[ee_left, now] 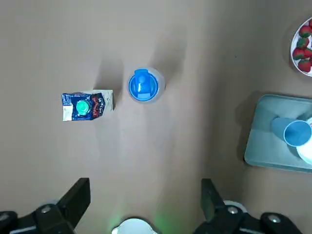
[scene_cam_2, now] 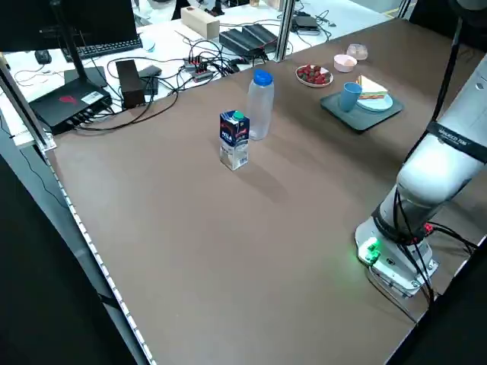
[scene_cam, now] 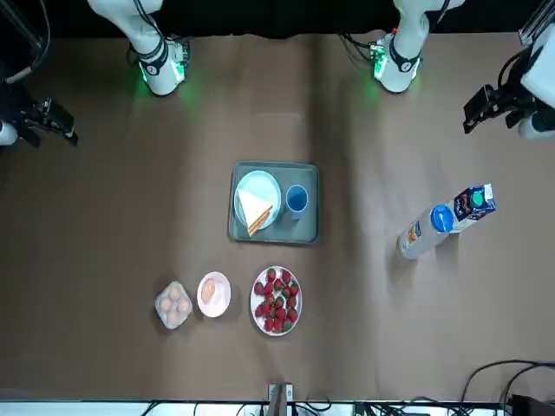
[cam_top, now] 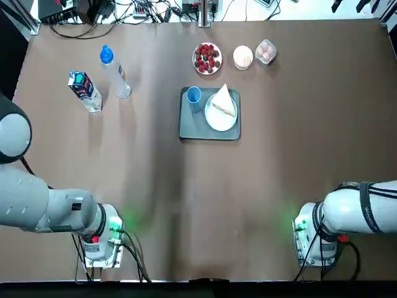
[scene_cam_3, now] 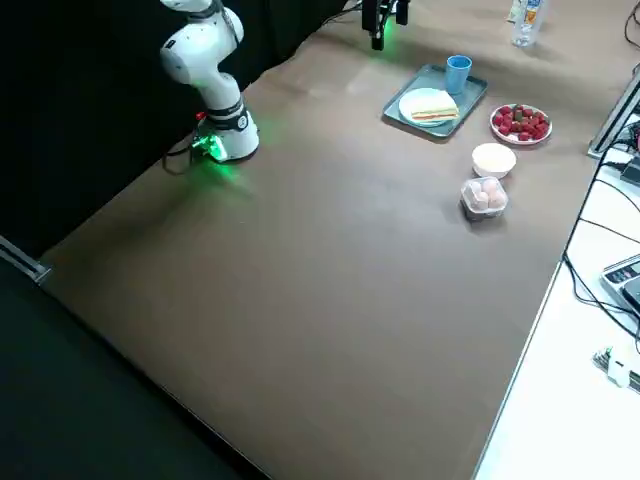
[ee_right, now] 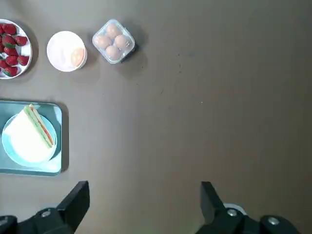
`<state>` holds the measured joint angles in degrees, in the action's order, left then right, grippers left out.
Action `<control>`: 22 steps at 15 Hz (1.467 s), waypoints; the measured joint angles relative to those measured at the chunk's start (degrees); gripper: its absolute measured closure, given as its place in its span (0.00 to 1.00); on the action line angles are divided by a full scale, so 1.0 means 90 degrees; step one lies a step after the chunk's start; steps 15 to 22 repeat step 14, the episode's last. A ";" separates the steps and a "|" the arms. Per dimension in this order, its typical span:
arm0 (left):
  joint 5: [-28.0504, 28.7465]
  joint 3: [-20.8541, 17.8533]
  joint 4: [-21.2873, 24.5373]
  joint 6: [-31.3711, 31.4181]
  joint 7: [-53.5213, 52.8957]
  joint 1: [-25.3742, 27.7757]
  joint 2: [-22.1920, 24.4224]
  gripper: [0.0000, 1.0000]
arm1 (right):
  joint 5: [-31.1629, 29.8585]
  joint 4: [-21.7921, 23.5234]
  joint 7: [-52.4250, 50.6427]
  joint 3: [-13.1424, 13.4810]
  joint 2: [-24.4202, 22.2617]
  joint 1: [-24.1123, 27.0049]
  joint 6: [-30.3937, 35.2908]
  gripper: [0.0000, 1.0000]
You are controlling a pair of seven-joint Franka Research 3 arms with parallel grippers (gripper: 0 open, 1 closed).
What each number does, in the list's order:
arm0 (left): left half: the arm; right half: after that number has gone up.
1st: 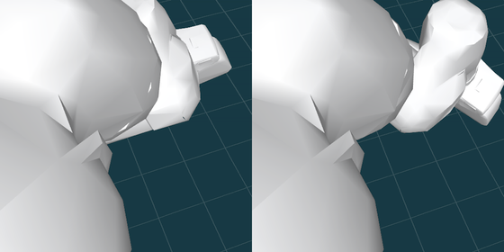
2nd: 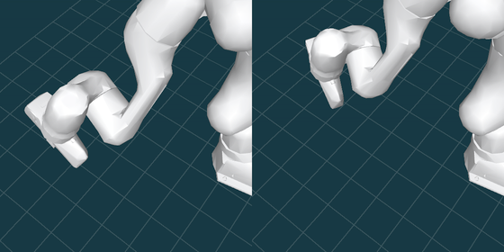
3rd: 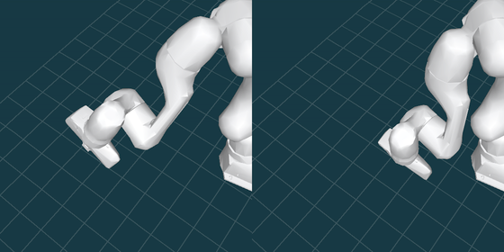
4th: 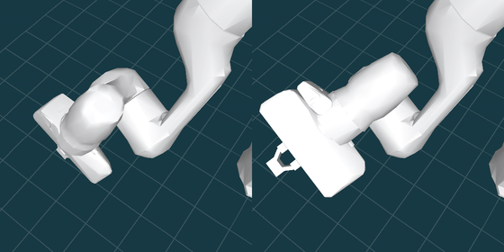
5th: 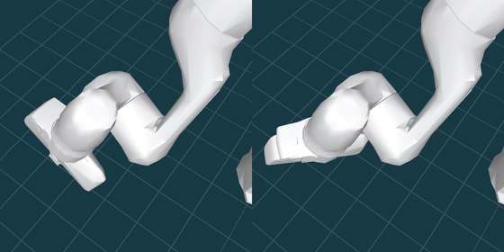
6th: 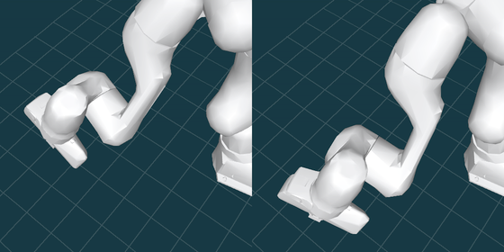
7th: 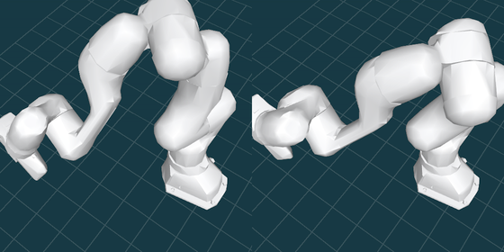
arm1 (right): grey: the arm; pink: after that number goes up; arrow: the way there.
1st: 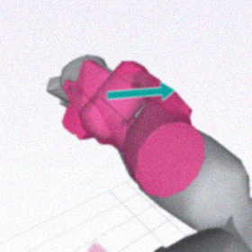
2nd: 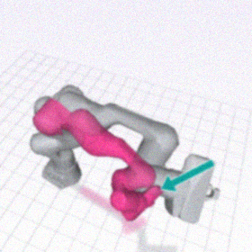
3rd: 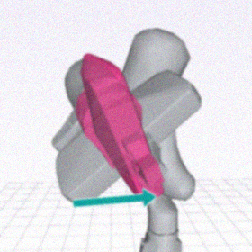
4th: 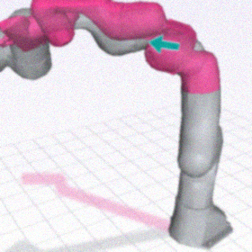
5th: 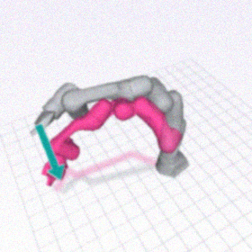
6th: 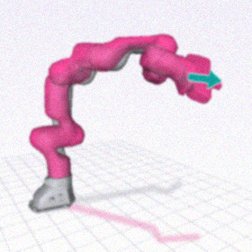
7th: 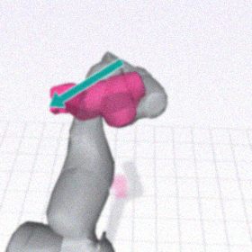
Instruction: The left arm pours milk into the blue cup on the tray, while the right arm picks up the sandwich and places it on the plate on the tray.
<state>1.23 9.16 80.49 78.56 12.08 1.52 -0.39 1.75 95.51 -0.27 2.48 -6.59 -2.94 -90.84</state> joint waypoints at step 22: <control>0.0012 -0.0089 0.0099 0.0044 -0.0378 0.0125 0.0001 0.00 | 0.0000 0.0025 -0.0007 0.0048 0.0000 0.0057 -0.0060 0.00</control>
